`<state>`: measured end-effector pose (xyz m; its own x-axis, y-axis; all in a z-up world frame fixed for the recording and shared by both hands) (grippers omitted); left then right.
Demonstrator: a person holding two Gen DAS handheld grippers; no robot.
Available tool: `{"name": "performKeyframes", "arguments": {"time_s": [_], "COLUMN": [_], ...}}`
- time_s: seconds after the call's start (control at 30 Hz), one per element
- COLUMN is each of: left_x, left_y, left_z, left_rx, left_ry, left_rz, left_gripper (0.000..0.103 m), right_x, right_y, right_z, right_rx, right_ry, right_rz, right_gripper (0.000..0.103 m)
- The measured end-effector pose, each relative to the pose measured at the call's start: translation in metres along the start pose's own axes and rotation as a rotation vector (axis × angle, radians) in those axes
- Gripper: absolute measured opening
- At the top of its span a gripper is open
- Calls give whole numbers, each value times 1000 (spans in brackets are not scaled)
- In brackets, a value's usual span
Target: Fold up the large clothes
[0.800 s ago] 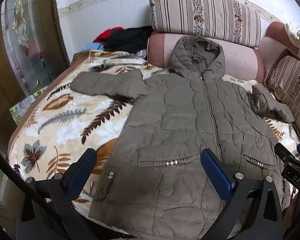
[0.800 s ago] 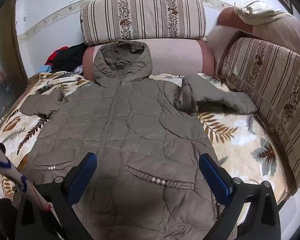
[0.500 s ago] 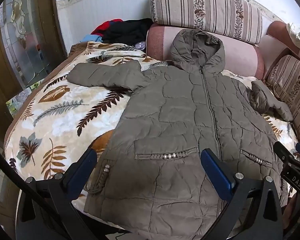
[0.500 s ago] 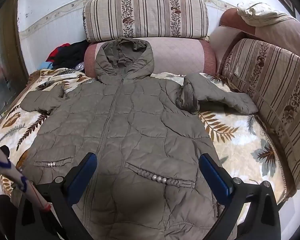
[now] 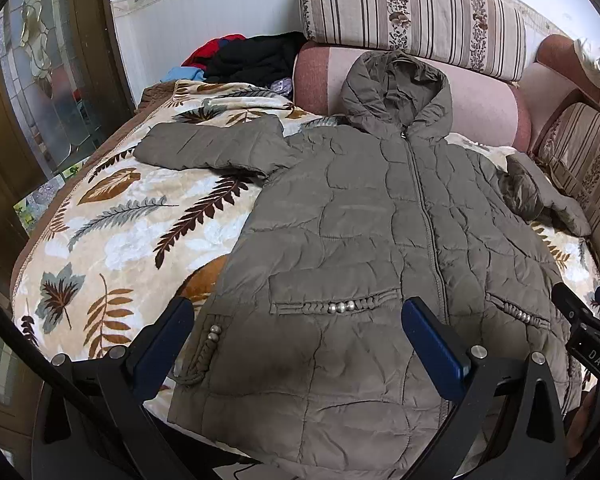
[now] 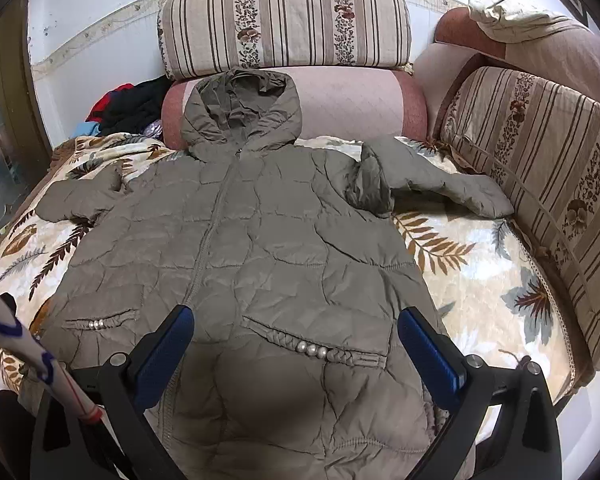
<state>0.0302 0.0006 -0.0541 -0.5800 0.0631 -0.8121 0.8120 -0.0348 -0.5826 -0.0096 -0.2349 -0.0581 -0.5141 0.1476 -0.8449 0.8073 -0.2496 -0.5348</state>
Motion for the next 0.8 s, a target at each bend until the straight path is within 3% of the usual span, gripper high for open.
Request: {"name": "performKeyframes", "arguments": {"time_s": [0.8], "left_x": [15], "left_y": [18], "left_z": [9], "left_rx": [-11], "left_ry": [22], "left_rz": [-58], "left_gripper": [103], "right_x": [16], "right_y": [14], "right_z": [9], "right_rx": [1], "right_ry": [18], "right_rz": [-39], "right_gripper": [103]}}
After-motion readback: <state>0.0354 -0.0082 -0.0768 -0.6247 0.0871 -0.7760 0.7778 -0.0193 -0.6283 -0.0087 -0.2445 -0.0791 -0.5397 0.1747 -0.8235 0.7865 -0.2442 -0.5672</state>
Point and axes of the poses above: each gripper's, at about its wrist camera, not at the fingertips, and y roughly the way its jaws point, z to its right, x to its underside, the point moved 4 cm from there along y, roughly the way its jaws point, and after that the axes turned 14 degrees about z, right-handed, at the moved point
